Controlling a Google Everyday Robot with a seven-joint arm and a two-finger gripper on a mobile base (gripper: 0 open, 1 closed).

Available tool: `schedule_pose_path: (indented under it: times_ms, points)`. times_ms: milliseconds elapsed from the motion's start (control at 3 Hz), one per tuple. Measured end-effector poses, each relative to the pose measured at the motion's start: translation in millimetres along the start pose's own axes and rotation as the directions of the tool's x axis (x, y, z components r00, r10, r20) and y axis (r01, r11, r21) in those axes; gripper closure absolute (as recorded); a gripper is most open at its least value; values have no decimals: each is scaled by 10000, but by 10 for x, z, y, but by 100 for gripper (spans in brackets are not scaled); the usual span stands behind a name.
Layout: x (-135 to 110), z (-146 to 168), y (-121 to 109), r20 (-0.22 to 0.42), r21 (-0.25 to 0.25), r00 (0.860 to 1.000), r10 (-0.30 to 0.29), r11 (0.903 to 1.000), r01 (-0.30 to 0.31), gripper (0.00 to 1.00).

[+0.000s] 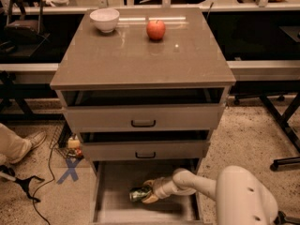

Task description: Pick green can from bottom drawer and place on counter

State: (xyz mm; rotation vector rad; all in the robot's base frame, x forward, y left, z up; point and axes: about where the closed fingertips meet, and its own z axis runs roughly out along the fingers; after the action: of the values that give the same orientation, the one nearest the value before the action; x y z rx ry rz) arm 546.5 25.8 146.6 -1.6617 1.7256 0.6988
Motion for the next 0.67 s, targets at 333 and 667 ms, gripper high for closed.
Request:
schedule_pose_path:
  times_ms: [333,667]
  points:
    - [36,-677,-147,316,677,9995,-96,9977,75,100]
    - [36,-1403,-287,494,1272,9984,-265,9917,201,100]
